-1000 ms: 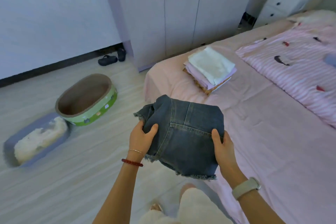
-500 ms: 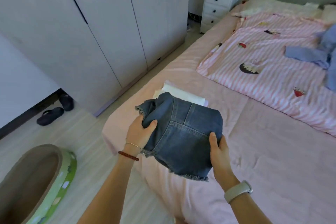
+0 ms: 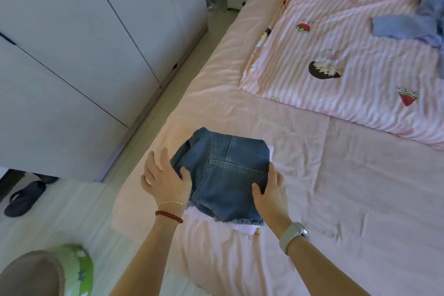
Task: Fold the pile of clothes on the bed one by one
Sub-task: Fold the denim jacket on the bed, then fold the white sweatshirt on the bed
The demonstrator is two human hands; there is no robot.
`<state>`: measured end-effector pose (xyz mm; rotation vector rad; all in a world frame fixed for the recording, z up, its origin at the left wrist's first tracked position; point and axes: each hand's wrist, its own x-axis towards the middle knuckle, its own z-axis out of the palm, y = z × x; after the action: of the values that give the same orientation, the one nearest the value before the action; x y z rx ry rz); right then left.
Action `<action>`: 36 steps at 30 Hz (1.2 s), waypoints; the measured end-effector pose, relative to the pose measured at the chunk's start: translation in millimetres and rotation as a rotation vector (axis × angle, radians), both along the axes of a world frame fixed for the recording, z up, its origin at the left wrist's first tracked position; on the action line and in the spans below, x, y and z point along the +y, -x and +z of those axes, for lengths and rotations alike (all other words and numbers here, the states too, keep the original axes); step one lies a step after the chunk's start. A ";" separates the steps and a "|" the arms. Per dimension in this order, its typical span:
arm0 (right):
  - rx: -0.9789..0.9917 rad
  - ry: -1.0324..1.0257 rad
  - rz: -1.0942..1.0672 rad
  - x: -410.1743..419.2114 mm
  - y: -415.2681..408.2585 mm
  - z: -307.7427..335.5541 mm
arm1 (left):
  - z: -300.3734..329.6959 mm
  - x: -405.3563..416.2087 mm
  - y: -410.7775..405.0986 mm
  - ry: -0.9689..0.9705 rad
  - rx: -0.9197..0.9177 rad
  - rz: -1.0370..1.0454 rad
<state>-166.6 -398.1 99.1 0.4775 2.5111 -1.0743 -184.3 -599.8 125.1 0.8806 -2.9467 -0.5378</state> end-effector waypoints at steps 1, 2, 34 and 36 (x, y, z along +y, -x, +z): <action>0.119 -0.106 0.028 -5.6 -1.6 3.2 | -0.5 5.8 1.6 0.068 0.087 -0.136; 0.256 -0.199 0.059 -11.6 -1.3 5.2 | -2.0 11.5 5.4 0.115 0.132 -0.280; 0.294 -0.327 -0.305 106.2 -130.2 135.4 | 104.3 137.4 -4.0 -0.071 0.122 -1.229; 0.276 -0.345 -0.404 133.8 -174.1 140.8 | 109.2 172.0 -31.2 -0.065 0.130 -1.321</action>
<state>7.5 -264.3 239.9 1.0340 2.9433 -0.8830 -153.1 -427.8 234.3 -1.1897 -2.9528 -0.6075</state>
